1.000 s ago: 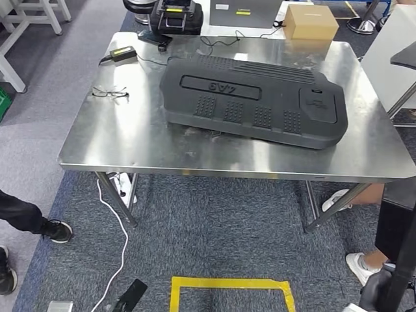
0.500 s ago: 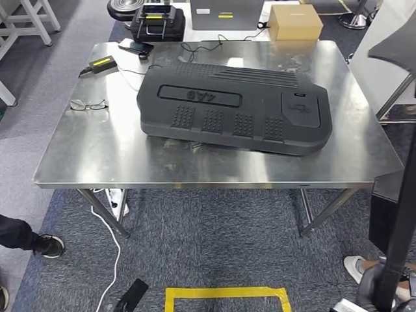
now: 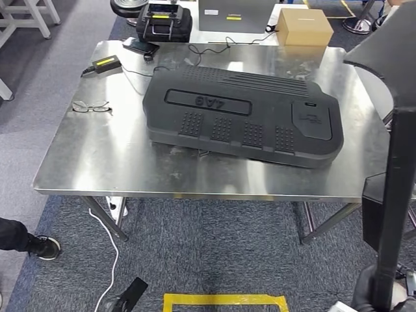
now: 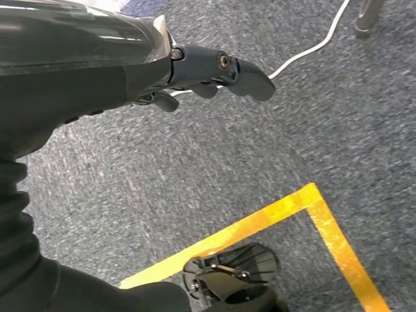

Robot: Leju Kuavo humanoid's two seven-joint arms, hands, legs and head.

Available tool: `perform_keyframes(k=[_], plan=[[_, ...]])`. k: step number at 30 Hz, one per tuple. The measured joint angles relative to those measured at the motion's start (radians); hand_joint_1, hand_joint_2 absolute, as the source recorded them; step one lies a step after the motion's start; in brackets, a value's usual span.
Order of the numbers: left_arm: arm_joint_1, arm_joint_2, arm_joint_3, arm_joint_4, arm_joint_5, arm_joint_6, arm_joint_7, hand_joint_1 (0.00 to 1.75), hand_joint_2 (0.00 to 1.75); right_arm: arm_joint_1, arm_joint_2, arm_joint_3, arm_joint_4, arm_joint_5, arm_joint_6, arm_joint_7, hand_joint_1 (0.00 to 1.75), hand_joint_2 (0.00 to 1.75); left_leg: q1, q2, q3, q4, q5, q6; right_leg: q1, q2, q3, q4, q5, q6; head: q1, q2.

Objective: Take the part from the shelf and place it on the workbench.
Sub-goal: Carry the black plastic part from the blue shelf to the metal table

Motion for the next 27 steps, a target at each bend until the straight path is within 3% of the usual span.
perform_keyframes(k=[2,6,8,10,11,12,13,15,17,20,22,25,26,27], plan=[[-0.001,0.0,0.0,0.0,-0.004,0.0,0.001,0.0,1.75,0.0,-0.002,0.001,-0.001,0.004,0.0,0.0,1.75,1.75,-0.001,-0.001,0.007,-0.002,-0.006,-0.011,0.006,-0.001,0.03,-0.076,0.027,-0.012,0.0,0.0],[-0.003,-0.001,0.0,0.0,-0.008,0.0,0.002,0.0,1.75,0.0,-0.006,0.004,-0.004,0.011,0.0,0.002,1.75,1.75,-0.001,0.001,0.01,-0.006,-0.015,-0.033,0.007,-0.001,0.041,-0.101,0.022,-0.042,-0.001,0.0],[-0.004,-0.001,0.0,0.0,-0.008,0.0,0.003,0.0,1.75,-0.003,-0.006,0.009,-0.004,0.013,0.0,0.002,1.75,1.75,-0.002,0.001,-0.02,0.062,-0.056,-0.038,0.004,-0.003,0.049,-0.112,0.023,-0.056,-0.002,0.0],[-0.002,0.0,0.0,0.0,-0.008,0.0,0.004,0.0,1.75,-0.005,-0.006,0.014,-0.004,0.014,0.0,0.002,1.75,1.75,-0.003,0.001,-0.086,0.194,-0.111,-0.04,0.007,-0.004,0.054,-0.113,0.02,-0.064,-0.002,0.0],[-0.001,0.0,0.0,0.0,-0.008,0.0,0.005,0.0,1.75,-0.004,-0.007,0.016,-0.004,0.015,0.0,0.003,1.75,1.75,-0.003,0.001,-0.113,0.244,-0.122,-0.041,0.008,-0.003,0.057,-0.113,0.017,-0.067,-0.002,0.0],[0.0,0.0,0.0,0.0,-0.008,0.0,0.006,0.0,1.75,-0.004,-0.007,0.018,-0.004,0.016,0.0,0.003,1.75,1.75,-0.003,0.001,-0.126,0.261,-0.114,-0.04,0.009,-0.002,0.06,-0.113,0.015,-0.068,-0.002,0.0],[0.0,0.0,0.0,0.0,-0.008,0.0,0.006,0.0,1.75,-0.004,-0.008,0.018,-0.003,0.018,0.0,0.003,1.75,1.75,-0.004,0.001,-0.119,0.238,-0.087,-0.037,0.01,0.0,0.066,-0.113,0.011,-0.067,-0.002,0.0],[-0.001,0.0,0.0,0.0,-0.008,0.001,0.006,0.0,1.75,-0.005,-0.009,0.02,-0.003,0.021,0.0,0.004,1.75,1.75,-0.005,0.001,-0.068,0.117,-0.011,-0.029,0.012,0.002,0.08,-0.112,0.002,-0.062,-0.002,0.0],[-0.002,0.0,-0.001,0.0,-0.009,0.001,0.007,0.0,1.75,-0.007,-0.01,0.023,-0.003,0.026,0.0,0.005,1.75,1.75,-0.008,0.0,-0.025,0.019,0.023,-0.021,0.015,0.004,0.087,-0.11,-0.007,-0.053,-0.001,0.0],[-0.004,0.0,-0.001,0.0,-0.01,0.0,0.008,0.0,1.75,-0.014,-0.015,0.028,-0.003,0.035,0.0,0.01,1.75,1.75,-0.011,-0.001,-0.018,-0.005,0.021,-0.011,0.015,0.003,0.086,-0.111,-0.01,-0.038,-0.001,0.0],[-0.005,0.0,-0.002,0.0,-0.01,0.0,0.009,0.0,1.75,-0.02,-0.02,0.033,-0.003,0.043,0.0,0.016,1.75,1.75,-0.006,-0.001,-0.014,-0.011,0.022,-0.003,0.013,0.001,0.078,-0.084,-0.032,-0.025,0.001,0.0],[-0.008,0.0,-0.005,0.0,-0.011,0.0,0.009,0.0,1.75,-0.027,-0.031,0.041,-0.002,0.048,0.0,0.02,1.75,1.75,-0.002,-0.001,-0.011,-0.014,0.02,0.005,0.006,0.0,-0.005,0.083,-0.111,-0.008,0.003,0.0],[-0.008,0.0,-0.006,0.0,-0.011,0.0,0.01,0.0,1.75,-0.028,-0.034,0.043,-0.001,0.049,0.0,0.021,1.75,1.75,-0.002,0.0,-0.01,-0.014,0.019,0.006,0.003,0.0,-0.036,0.138,-0.126,-0.005,0.003,0.0],[-0.008,0.0,-0.007,0.0,-0.012,0.0,0.01,0.0,1.75,-0.029,-0.037,0.044,0.0,0.051,0.0,0.023,1.75,1.75,-0.001,-0.001,-0.008,-0.014,0.017,0.006,0.001,0.0,-0.055,0.163,-0.121,-0.003,0.003,0.0]])
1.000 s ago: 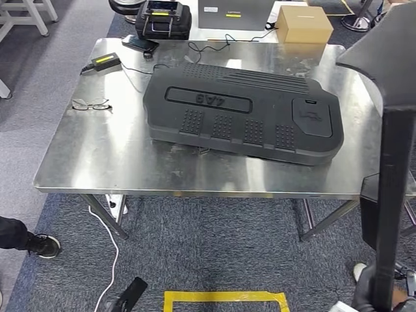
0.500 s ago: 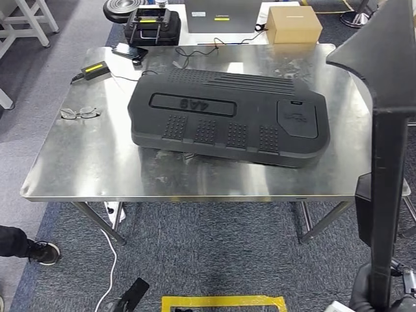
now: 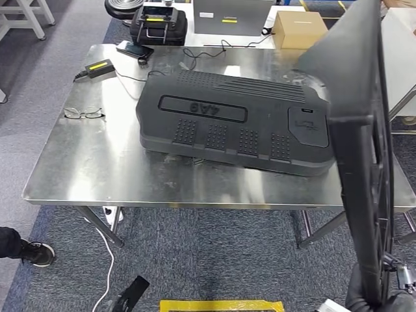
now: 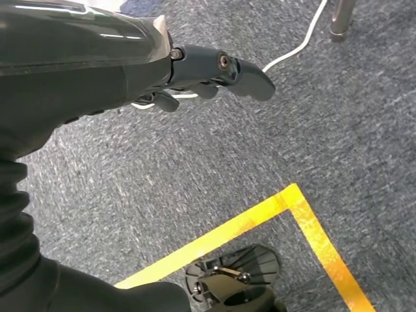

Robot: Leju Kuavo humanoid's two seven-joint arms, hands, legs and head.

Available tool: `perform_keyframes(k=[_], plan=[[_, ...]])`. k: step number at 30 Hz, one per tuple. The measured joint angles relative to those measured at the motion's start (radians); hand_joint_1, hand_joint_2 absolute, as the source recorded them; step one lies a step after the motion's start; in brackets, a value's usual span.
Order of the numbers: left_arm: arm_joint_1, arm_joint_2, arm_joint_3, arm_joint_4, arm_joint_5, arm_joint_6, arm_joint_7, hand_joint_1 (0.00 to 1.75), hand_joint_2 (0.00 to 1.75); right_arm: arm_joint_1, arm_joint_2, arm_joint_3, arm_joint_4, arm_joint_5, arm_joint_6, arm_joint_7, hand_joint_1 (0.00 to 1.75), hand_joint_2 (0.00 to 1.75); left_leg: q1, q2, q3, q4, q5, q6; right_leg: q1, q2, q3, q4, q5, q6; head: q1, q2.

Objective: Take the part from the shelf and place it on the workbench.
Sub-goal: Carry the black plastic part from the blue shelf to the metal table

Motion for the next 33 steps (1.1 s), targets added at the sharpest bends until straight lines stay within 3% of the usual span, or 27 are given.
perform_keyframes(k=[1,3,5,7,10,12,14,15,16,17,19,20,21,25,27,29,30,31,33], plan=[[0.0,0.0,-0.001,0.0,-0.001,0.0,0.0,0.0,1.75,-0.001,-0.003,0.002,0.001,0.002,0.0,0.002,1.75,1.75,0.0,-0.001,0.003,0.0,-0.002,-0.001,-0.002,0.0,0.0,-0.015,0.024,0.001,0.0,0.0],[0.0,0.0,-0.005,0.0,-0.004,-0.001,0.001,0.0,1.75,-0.007,-0.009,0.005,0.001,0.008,0.0,0.007,1.75,1.75,0.002,-0.003,0.012,-0.001,-0.009,-0.005,-0.003,0.0,0.047,-0.133,0.101,-0.001,0.0,0.0],[-0.002,0.0,-0.008,0.0,-0.005,-0.003,0.001,0.0,1.75,-0.016,-0.017,0.011,0.003,0.014,0.0,0.013,1.75,1.75,0.0,-0.003,0.017,-0.001,-0.014,-0.014,0.002,0.0,0.091,-0.237,0.143,-0.009,0.0,0.0],[-0.004,0.0,-0.01,0.0,-0.01,-0.005,0.001,0.0,1.75,-0.024,-0.025,0.019,0.006,0.021,0.0,0.021,1.75,1.75,-0.002,-0.003,0.018,-0.004,-0.015,-0.024,0.008,0.001,0.099,-0.263,0.143,-0.02,-0.001,0.0],[-0.006,0.0,-0.011,0.0,-0.016,-0.006,0.001,0.0,1.75,-0.033,-0.032,0.031,0.008,0.027,0.0,0.032,1.75,1.75,-0.001,-0.002,0.016,0.007,-0.03,-0.039,0.004,0.001,0.105,-0.276,0.145,-0.041,-0.003,0.0],[-0.008,0.0,-0.011,0.0,-0.016,-0.006,0.001,0.0,1.75,-0.041,-0.035,0.036,0.01,0.029,0.0,0.034,1.75,1.75,-0.002,-0.002,-0.024,0.096,-0.08,-0.043,0.002,-0.001,0.112,-0.282,0.146,-0.053,-0.004,0.0],[-0.006,0.0,-0.011,0.0,-0.017,-0.007,0.001,0.0,1.75,-0.047,-0.039,0.043,0.014,0.03,0.0,0.037,1.75,1.75,-0.003,-0.002,-0.091,0.228,-0.13,-0.045,0.004,-0.002,0.115,-0.282,0.142,-0.06,-0.005,0.0],[-0.006,0.0,-0.012,0.0,-0.019,-0.008,0.001,0.0,1.75,-0.049,-0.042,0.048,0.017,0.031,0.0,0.04,1.75,1.75,-0.003,-0.002,-0.113,0.266,-0.133,-0.045,0.005,-0.001,0.118,-0.282,0.139,-0.062,-0.005,0.0],[-0.006,0.0,-0.014,0.0,-0.022,-0.008,0.001,0.0,1.75,-0.054,-0.047,0.054,0.02,0.032,0.0,0.045,1.75,1.75,-0.003,-0.002,-0.119,0.266,-0.116,-0.043,0.006,0.0,0.122,-0.282,0.136,-0.062,-0.005,0.0],[-0.007,0.0,-0.016,0.0,-0.025,-0.009,0.001,0.0,1.75,-0.059,-0.052,0.06,0.024,0.035,0.0,0.051,1.75,1.75,-0.003,-0.002,-0.106,0.227,-0.082,-0.041,0.006,0.002,0.128,-0.282,0.132,-0.061,-0.005,0.0],[-0.01,0.0,-0.022,0.0,-0.032,-0.01,0.001,0.0,1.75,-0.074,-0.064,0.075,0.031,0.046,0.0,0.071,1.75,1.75,-0.004,-0.002,-0.055,0.1,-0.006,-0.033,0.008,0.004,0.141,-0.28,0.122,-0.054,-0.005,0.0],[-0.012,0.0,-0.025,0.0,-0.035,-0.01,0.001,0.0,1.75,-0.083,-0.072,0.084,0.035,0.052,0.0,0.083,1.75,1.75,-0.005,-0.002,-0.033,0.049,0.012,-0.03,0.009,0.005,0.143,-0.279,0.118,-0.049,-0.004,0.0],[-0.014,0.0,-0.028,0.0,-0.036,-0.011,0.002,0.0,1.75,-0.093,-0.079,0.094,0.039,0.059,0.001,0.095,1.75,1.75,-0.007,-0.002,-0.022,0.02,0.017,-0.027,0.011,0.006,0.144,-0.278,0.115,-0.044,-0.004,0.0],[-0.018,0.001,-0.036,0.0,-0.037,-0.013,0.006,0.0,1.75,-0.133,-0.109,0.134,0.061,0.077,0.001,0.127,1.75,1.75,-0.007,-0.003,-0.015,0.001,0.01,-0.012,0.008,0.006,0.139,-0.268,0.102,-0.023,-0.003,0.0],[-0.022,0.001,-0.038,0.0,-0.038,-0.017,0.006,0.0,1.75,-0.154,-0.122,0.149,0.073,0.083,0.0,0.136,1.75,1.75,-0.002,-0.003,-0.011,-0.003,0.01,-0.004,0.005,0.003,0.101,-0.188,0.058,-0.011,-0.002,0.0],[-0.024,0.001,-0.041,0.0,-0.039,-0.02,0.007,0.0,1.75,-0.171,-0.133,0.16,0.085,0.085,0.0,0.142,1.75,1.75,-0.001,-0.002,-0.009,-0.003,0.006,0.0,0.002,0.001,0.025,-0.052,0.006,-0.002,-0.001,0.0],[-0.023,0.001,-0.042,0.0,-0.039,-0.02,0.008,0.0,1.75,-0.176,-0.138,0.164,0.091,0.086,0.0,0.143,1.75,1.75,-0.001,-0.002,-0.008,-0.002,0.004,0.001,0.0,0.001,-0.005,-0.003,-0.002,0.0,-0.001,0.0],[-0.023,0.001,-0.042,0.0,-0.039,-0.021,0.01,0.0,1.75,-0.18,-0.141,0.167,0.096,0.087,0.0,0.144,1.75,1.75,-0.001,-0.003,-0.004,-0.002,0.001,0.002,-0.001,0.0,-0.02,0.011,0.01,0.001,-0.001,0.0],[-0.023,0.001,-0.043,0.0,-0.039,-0.022,0.014,0.0,1.75,-0.189,-0.148,0.174,0.105,0.088,0.0,0.146,1.75,1.75,-0.001,-0.006,0.009,-0.002,-0.007,-0.001,-0.001,0.0,0.007,-0.076,0.085,-0.001,-0.001,0.0]])
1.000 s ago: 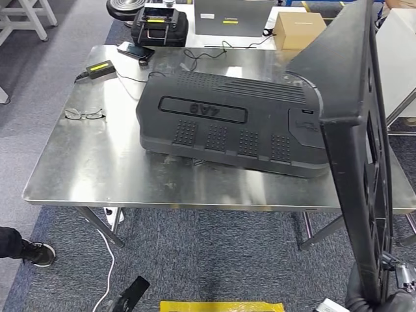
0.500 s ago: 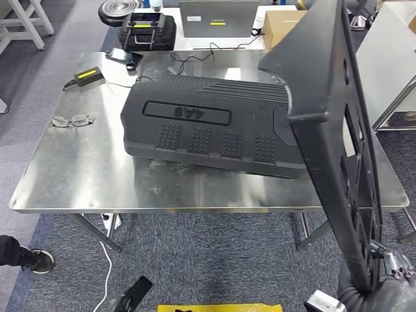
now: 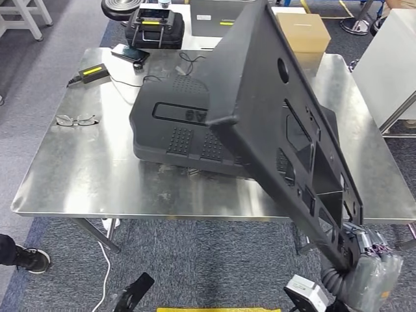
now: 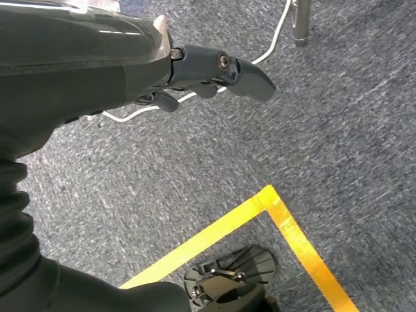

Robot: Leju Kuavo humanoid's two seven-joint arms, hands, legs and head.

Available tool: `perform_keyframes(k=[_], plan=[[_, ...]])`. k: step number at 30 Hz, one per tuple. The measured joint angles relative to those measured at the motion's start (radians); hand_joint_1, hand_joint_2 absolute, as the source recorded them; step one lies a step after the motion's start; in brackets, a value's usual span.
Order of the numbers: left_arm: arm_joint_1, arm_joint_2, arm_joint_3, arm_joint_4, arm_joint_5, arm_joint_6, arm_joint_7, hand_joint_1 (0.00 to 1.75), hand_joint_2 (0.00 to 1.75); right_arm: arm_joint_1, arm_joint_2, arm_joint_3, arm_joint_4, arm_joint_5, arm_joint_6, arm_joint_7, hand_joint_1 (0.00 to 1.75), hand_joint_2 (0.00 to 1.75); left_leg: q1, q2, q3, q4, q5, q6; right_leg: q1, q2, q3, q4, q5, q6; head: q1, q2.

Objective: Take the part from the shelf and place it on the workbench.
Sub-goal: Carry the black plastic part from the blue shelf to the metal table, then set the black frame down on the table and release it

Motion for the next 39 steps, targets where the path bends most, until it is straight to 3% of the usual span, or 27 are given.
perform_keyframes(k=[2,3,5,8,10,12,14,15,16,18,19,21,25,35,39], plan=[[-0.001,0.0,-0.003,0.0,-0.003,-0.001,0.002,0.0,1.75,-0.013,-0.006,0.006,0.006,0.003,0.0,0.004,1.75,1.75,-0.001,-0.001,0.013,-0.001,-0.01,-0.007,0.003,0.0,0.051,-0.124,0.067,-0.007,0.0,0.0],[-0.003,0.0,-0.005,0.0,-0.005,-0.001,0.002,0.0,1.75,-0.02,-0.009,0.009,0.009,0.005,0.0,0.007,1.75,1.75,-0.002,-0.001,0.015,-0.001,-0.013,-0.012,0.005,0.0,0.065,-0.16,0.078,-0.013,0.0,0.0],[-0.005,0.0,-0.009,0.0,-0.01,-0.003,0.003,0.0,1.75,-0.032,-0.013,0.015,0.016,0.01,0.0,0.012,1.75,1.75,-0.004,-0.001,0.014,-0.004,-0.015,-0.022,0.011,0.001,0.071,-0.179,0.072,-0.026,0.0,0.0],[-0.008,0.0,-0.014,0.0,-0.013,-0.008,0.004,0.0,1.75,-0.047,-0.017,0.022,0.023,0.016,0.0,0.017,1.75,1.75,-0.003,0.0,0.009,0.011,-0.034,-0.035,0.006,0.0,0.08,-0.195,0.069,-0.044,-0.002,0.0],[-0.011,0.0,-0.016,0.0,-0.012,-0.01,0.004,0.0,1.75,-0.058,-0.018,0.028,0.026,0.02,0.001,0.02,1.75,1.75,-0.003,0.0,-0.021,0.076,-0.07,-0.037,0.004,-0.001,0.085,-0.201,0.069,-0.052,-0.004,0.0],[-0.01,0.0,-0.017,0.0,-0.012,-0.011,0.004,0.0,1.75,-0.067,-0.019,0.032,0.031,0.023,0.001,0.024,1.75,1.75,-0.003,0.0,-0.082,0.19,-0.113,-0.04,0.006,-0.002,0.088,-0.201,0.066,-0.058,-0.005,0.0],[-0.008,0.0,-0.017,0.0,-0.013,-0.011,0.005,0.0,1.75,-0.074,-0.022,0.034,0.037,0.027,0.001,0.029,1.75,1.75,-0.003,0.0,-0.132,0.269,-0.121,-0.041,0.008,-0.002,0.095,-0.201,0.06,-0.062,-0.005,0.0],[-0.007,0.0,-0.018,0.0,-0.013,-0.011,0.006,0.0,1.75,-0.078,-0.024,0.037,0.04,0.029,0.001,0.031,1.75,1.75,-0.003,0.0,-0.136,0.26,-0.098,-0.04,0.008,0.0,0.1,-0.2,0.057,-0.062,-0.005,0.0],[-0.008,0.0,-0.018,0.0,-0.013,-0.012,0.007,0.0,1.75,-0.083,-0.025,0.04,0.042,0.03,0.001,0.032,1.75,1.75,-0.003,0.0,-0.12,0.213,-0.059,-0.038,0.009,0.001,0.108,-0.2,0.052,-0.061,-0.005,0.0],[-0.009,0.0,-0.018,0.0,-0.013,-0.014,0.007,0.0,1.75,-0.092,-0.028,0.048,0.044,0.033,0.0,0.034,1.75,1.75,-0.005,0.001,-0.07,0.09,0.014,-0.032,0.01,0.003,0.124,-0.199,0.039,-0.053,-0.005,0.0],[-0.01,0.0,-0.018,0.0,-0.013,-0.015,0.007,0.0,1.75,-0.096,-0.029,0.051,0.044,0.034,0.0,0.034,1.75,1.75,-0.007,0.001,-0.05,0.046,0.029,-0.028,0.012,0.003,0.128,-0.198,0.034,-0.048,-0.004,0.0],[-0.011,0.0,-0.019,0.0,-0.013,-0.016,0.009,0.0,1.75,-0.105,-0.032,0.057,0.045,0.037,-0.001,0.037,1.75,1.75,-0.01,0.0,-0.038,0.016,0.026,-0.023,0.014,0.003,0.127,-0.196,0.029,-0.04,-0.004,0.0],[-0.011,-0.001,-0.022,0.0,-0.015,0.005,0.032,0.0,1.75,-0.126,-0.043,0.072,0.05,0.061,0.0,0.059,1.75,1.75,-0.01,-0.002,-0.038,0.009,0.023,-0.021,0.014,0.001,0.129,-0.201,0.031,-0.045,-0.003,0.0],[-0.022,-0.006,-0.048,0.0,-0.042,0.037,0.087,0.0,1.75,-0.239,-0.067,0.12,0.092,0.186,0.04,0.142,1.75,1.75,-0.014,-0.001,-0.038,0.01,0.02,-0.013,0.012,0.001,0.133,-0.212,0.035,-0.038,-0.003,0.0],[-0.028,-0.006,-0.064,0.0,-0.053,0.038,0.101,0.0,1.75,-0.305,-0.074,0.131,0.137,0.301,0.056,0.212,1.75,1.75,-0.013,-0.001,-0.037,0.01,0.021,-0.013,0.013,0.001,0.132,-0.212,0.035,-0.034,-0.003,0.0]])
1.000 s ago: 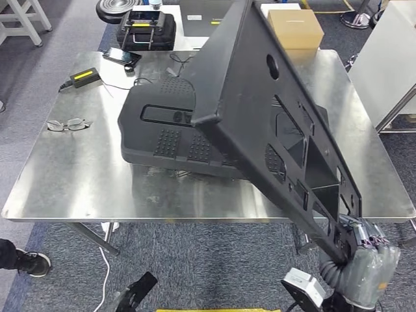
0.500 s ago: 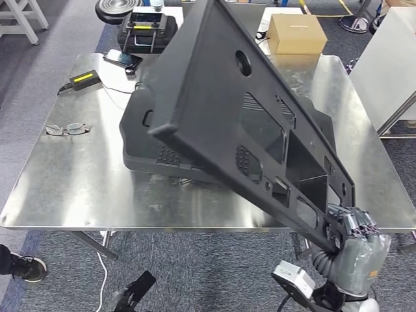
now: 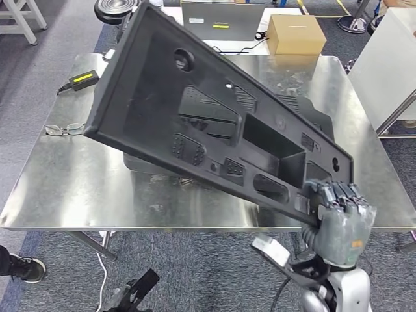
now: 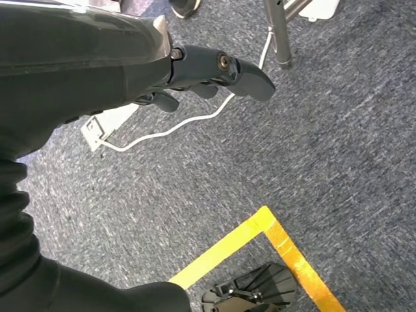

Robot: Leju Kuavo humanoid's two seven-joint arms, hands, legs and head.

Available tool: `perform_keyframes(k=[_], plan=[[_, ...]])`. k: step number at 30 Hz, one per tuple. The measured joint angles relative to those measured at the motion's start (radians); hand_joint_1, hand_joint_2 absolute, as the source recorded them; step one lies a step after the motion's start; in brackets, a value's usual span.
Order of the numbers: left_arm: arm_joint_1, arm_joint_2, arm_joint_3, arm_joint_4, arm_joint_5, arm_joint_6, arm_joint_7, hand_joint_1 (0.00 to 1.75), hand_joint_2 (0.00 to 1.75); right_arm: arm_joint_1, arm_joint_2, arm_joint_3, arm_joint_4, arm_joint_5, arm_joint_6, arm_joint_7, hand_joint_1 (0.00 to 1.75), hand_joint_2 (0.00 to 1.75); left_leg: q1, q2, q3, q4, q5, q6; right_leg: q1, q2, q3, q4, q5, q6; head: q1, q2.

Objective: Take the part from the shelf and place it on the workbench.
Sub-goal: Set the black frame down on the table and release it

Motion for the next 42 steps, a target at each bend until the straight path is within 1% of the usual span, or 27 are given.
perform_keyframes(k=[3,6,10,14,22,25,30,36,39,42], plan=[[-0.008,-0.002,-0.012,0.0,-0.007,0.0,0.013,0.0,1.75,-0.059,-0.007,0.003,0.046,0.094,0.021,0.054,1.75,1.75,0.002,0.0,0.001,0.0,0.001,0.0,0.002,0.0,0.0,0.0,0.0,0.0,0.0,0.0],[-0.012,-0.003,-0.024,0.0,-0.013,-0.001,0.018,0.0,1.75,-0.117,-0.013,0.015,0.096,0.133,0.043,0.079,1.75,1.75,0.004,0.0,0.001,0.0,0.002,0.0,0.003,0.0,0.0,0.001,0.0,0.0,0.0,0.0],[-0.017,-0.005,-0.033,0.0,-0.014,-0.005,0.019,0.0,1.75,-0.174,-0.017,0.031,0.148,0.16,0.065,0.098,1.75,1.75,0.005,0.0,0.001,0.0,0.002,-0.001,0.005,-0.001,0.0,0.002,0.0,0.0,0.0,0.0],[-0.022,-0.006,-0.046,0.0,-0.017,-0.014,0.03,0.0,1.75,-0.247,-0.019,0.055,0.221,0.192,0.104,0.139,1.75,1.75,0.006,0.0,0.0,0.0,0.002,-0.001,0.006,0.0,-0.001,0.003,0.0,0.0,0.0,0.0],[-0.03,-0.007,-0.078,0.0,-0.035,-0.033,0.044,0.0,1.75,-0.446,-0.019,0.113,0.393,0.199,0.202,0.249,1.75,1.75,0.005,0.0,0.0,0.0,0.002,-0.001,0.005,0.0,-0.001,0.003,0.0,0.0,0.0,0.0],[-0.032,-0.007,-0.089,0.0,-0.032,-0.038,0.045,0.0,1.75,-0.521,-0.019,0.135,0.462,0.199,0.238,0.277,1.75,1.75,0.005,0.0,0.0,0.0,0.003,-0.001,0.005,-0.001,-0.001,0.003,0.0,0.0,0.0,0.0],[-0.037,-0.007,-0.101,0.0,-0.03,-0.046,0.043,0.0,1.75,-0.618,-0.018,0.15,0.569,0.199,0.28,0.285,1.75,1.75,0.005,0.0,-0.001,0.0,0.003,-0.001,0.005,-0.001,-0.002,0.003,0.0,0.0,0.0,0.0],[-0.04,-0.007,-0.106,0.0,-0.027,-0.063,0.005,0.0,1.75,-0.702,-0.017,0.15,0.657,0.196,0.308,0.285,1.75,1.75,0.005,0.0,-0.002,0.0,0.003,-0.001,0.005,-0.001,-0.003,0.003,0.0,0.0,0.0,0.0],[-0.04,-0.007,-0.109,0.0,-0.021,-0.068,-0.004,0.0,1.75,-0.731,-0.019,0.143,0.686,0.194,0.311,0.285,1.75,1.75,0.005,0.0,-0.002,0.0,0.003,-0.001,0.005,-0.001,-0.004,0.003,0.0,0.0,0.0,0.0],[-0.04,-0.007,-0.111,0.0,-0.016,-0.07,-0.007,0.0,1.75,-0.738,-0.022,0.134,0.703,0.192,0.311,0.285,1.75,1.75,0.005,0.0,-0.002,0.0,0.003,-0.001,0.005,-0.001,-0.004,0.003,0.0,0.0,0.0,0.0]])
